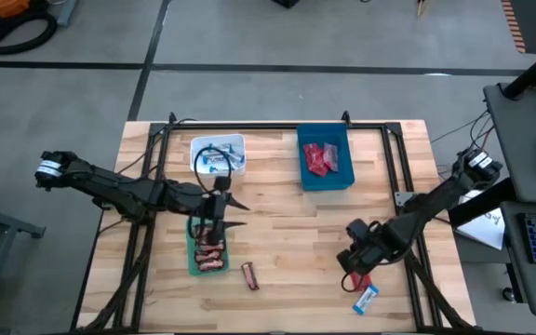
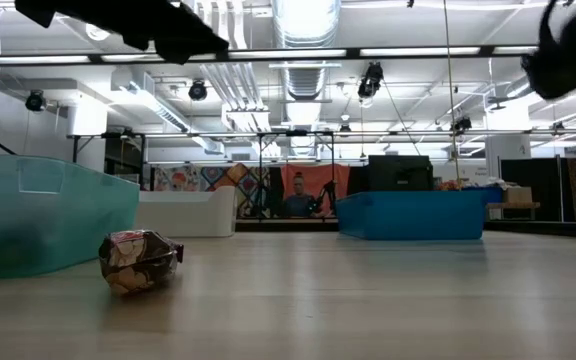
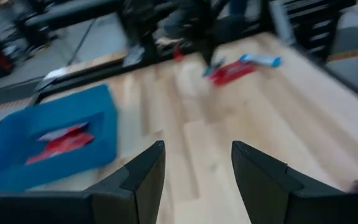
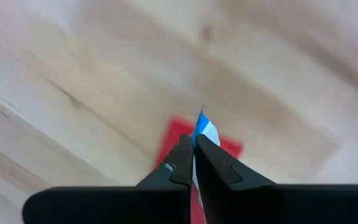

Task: Sort candy
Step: Put the white chocolate bar into the white bin

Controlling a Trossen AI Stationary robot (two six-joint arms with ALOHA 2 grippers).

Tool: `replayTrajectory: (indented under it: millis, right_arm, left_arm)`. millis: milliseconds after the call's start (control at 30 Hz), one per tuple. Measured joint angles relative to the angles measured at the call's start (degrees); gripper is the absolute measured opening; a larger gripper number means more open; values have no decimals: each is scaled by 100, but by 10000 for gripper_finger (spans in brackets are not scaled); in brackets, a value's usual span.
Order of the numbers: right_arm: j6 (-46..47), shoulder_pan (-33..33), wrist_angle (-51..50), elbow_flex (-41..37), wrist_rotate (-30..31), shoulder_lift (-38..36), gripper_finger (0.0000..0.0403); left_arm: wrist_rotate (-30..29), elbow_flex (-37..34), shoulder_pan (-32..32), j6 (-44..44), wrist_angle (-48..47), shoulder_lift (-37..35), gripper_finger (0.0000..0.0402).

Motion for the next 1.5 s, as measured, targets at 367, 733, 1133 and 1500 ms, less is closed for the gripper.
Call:
replayTrajectory:
  millis: [367, 733, 1133, 1500]
  right_arm:
    - [-849, -4, 430, 11, 2607, -419, 8]
    - [-2087, -2, 1926, -178, 3894, -213, 8]
    - [-2620, -2, 2513, -315, 4167, -214, 8]
    - [-3759, -13, 3593, -315, 4169, -214, 8]
  left_arm:
    - [278, 0, 0, 91, 277, 0, 168]
    - [854, 0, -7, 92, 1038, 480, 168]
    - [1034, 35, 2, 63, 2358, 1777, 168]
    - [1611, 469, 392, -510, 4142, 3303, 186]
